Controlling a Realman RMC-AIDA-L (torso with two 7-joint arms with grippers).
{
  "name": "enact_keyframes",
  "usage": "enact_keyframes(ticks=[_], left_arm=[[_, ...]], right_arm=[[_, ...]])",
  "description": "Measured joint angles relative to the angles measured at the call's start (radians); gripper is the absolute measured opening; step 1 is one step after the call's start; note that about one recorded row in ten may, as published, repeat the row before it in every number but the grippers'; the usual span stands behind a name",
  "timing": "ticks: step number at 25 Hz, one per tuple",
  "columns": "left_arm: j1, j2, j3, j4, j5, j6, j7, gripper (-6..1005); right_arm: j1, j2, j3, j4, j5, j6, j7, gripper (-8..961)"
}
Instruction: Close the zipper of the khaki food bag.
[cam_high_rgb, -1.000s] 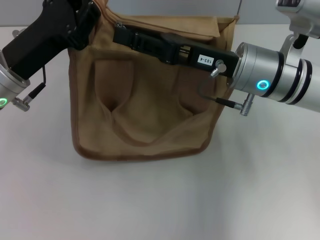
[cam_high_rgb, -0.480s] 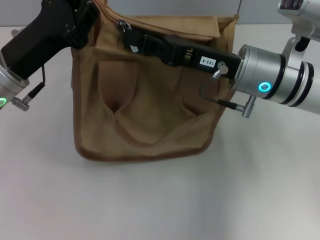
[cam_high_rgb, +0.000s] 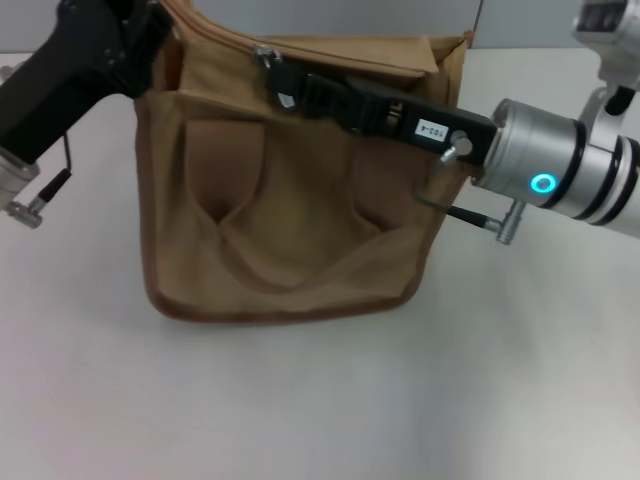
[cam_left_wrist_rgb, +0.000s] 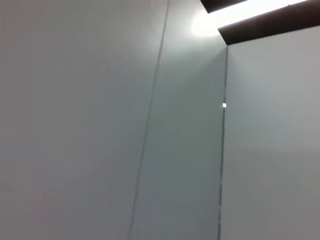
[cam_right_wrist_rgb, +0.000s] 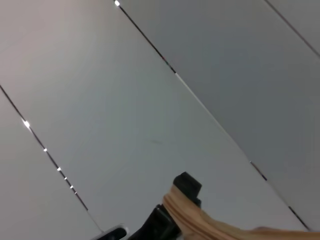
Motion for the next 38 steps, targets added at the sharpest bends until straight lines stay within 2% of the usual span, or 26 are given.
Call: enact_keyframes(ticks=[5, 12, 15, 20, 27, 33, 38], left_arm=[[0.03, 0.004, 0.0, 0.0, -0.036, 0.0, 0.0, 72], [0.05, 0.005, 0.0, 0.001, -0.048, -0.008, 0.0, 76], [0.055, 0.005, 0.0, 0.001, -0.048, -0.015, 0.0, 77], [0.058, 0.005, 0.0, 0.001, -0.048, -0.021, 0.0, 80], [0.067, 0.005, 0.002, 0.001, -0.049, -0.033, 0.012, 83], [0.084, 0.002, 0.008, -0.028, -0.05, -0.043, 0.106, 86], [0.105, 0.006, 0.007, -0.052, -0.05, -0.065, 0.111, 88]], right_arm=[[-0.103, -0.004, 0.0, -0.075, 0.0, 0.006, 0.033, -2], [-0.192, -0.013, 0.008, -0.098, 0.001, 0.002, 0.052, -3], [-0.253, -0.014, 0.015, -0.142, 0.001, -0.001, 0.068, -3], [-0.31, -0.014, 0.046, -0.183, 0.0, -0.013, 0.077, -3], [-0.349, -0.012, 0.152, -0.172, 0.001, -0.032, 0.059, -3], [-0.375, -0.008, 0.181, -0.167, 0.001, -0.156, -0.146, 64], [-0.374, -0.006, 0.181, -0.129, 0.001, -0.169, -0.233, 155]])
